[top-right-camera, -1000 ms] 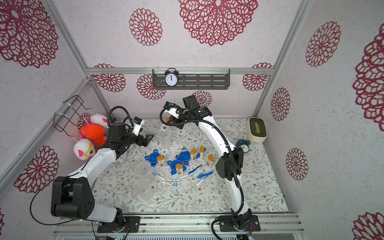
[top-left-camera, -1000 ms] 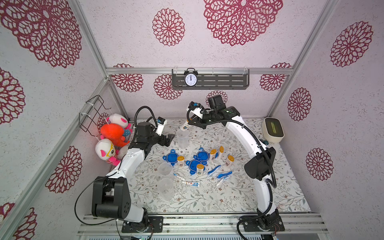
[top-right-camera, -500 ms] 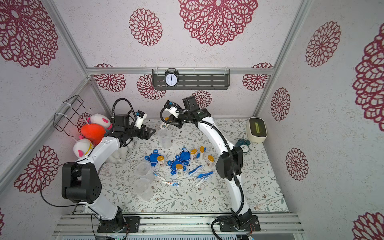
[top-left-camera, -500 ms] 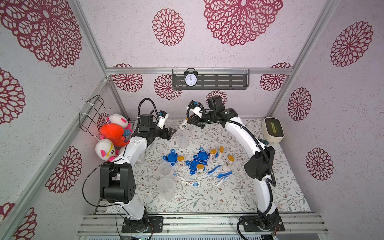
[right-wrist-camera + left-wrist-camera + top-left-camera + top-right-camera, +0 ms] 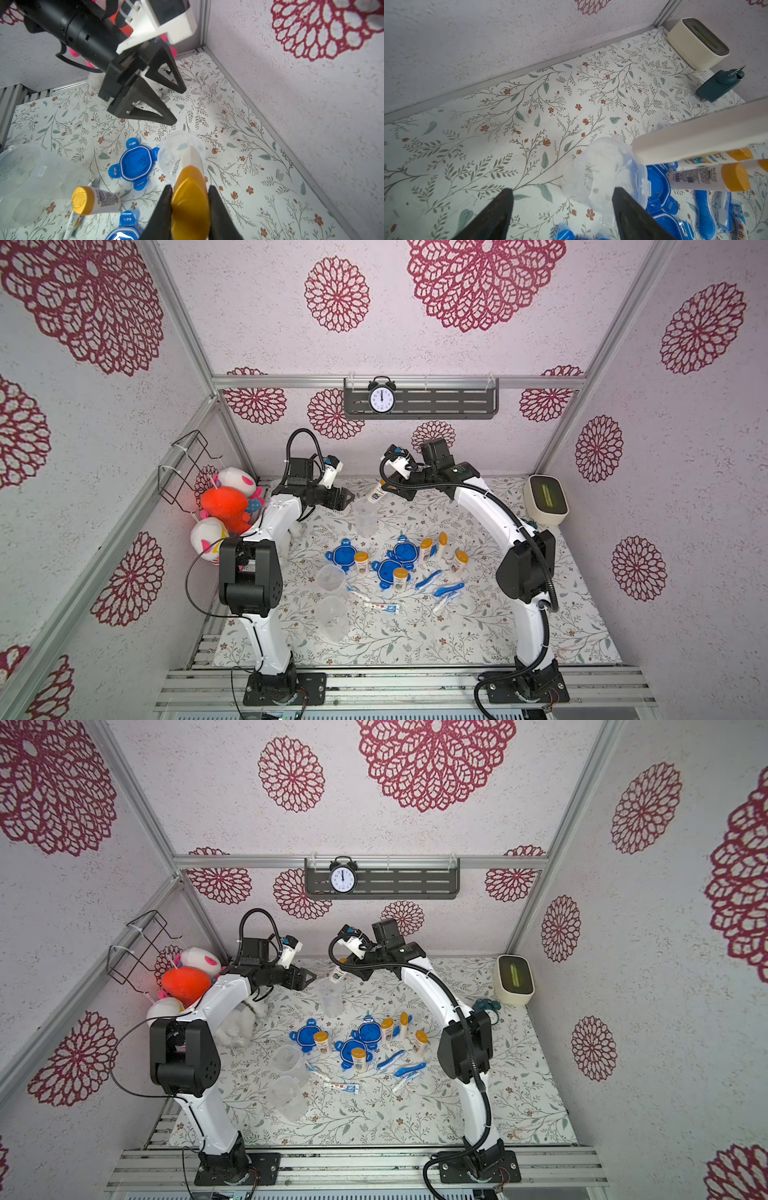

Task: Pack away toiletry kits
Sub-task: Adjust the container at the center of the board.

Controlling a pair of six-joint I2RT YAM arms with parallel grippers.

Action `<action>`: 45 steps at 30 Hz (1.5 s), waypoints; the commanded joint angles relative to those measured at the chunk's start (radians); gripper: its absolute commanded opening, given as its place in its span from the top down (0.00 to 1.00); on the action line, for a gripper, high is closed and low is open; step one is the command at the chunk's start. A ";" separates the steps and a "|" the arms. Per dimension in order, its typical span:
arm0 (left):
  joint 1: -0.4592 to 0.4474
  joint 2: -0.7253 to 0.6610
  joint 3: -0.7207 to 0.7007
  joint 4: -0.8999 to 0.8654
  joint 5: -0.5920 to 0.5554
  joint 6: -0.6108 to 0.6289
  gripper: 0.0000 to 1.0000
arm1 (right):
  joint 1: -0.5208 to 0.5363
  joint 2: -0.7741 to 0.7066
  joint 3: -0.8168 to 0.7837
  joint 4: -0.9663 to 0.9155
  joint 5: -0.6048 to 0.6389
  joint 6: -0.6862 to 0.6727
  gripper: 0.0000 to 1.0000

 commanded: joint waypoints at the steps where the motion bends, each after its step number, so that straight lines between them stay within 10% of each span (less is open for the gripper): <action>1: -0.017 0.062 0.055 -0.089 0.040 0.046 0.23 | -0.016 -0.107 0.007 0.071 -0.001 0.025 0.86; 45: -0.138 0.283 0.343 -0.395 0.018 0.178 0.60 | -0.070 -0.274 -0.236 0.178 -0.021 0.060 0.86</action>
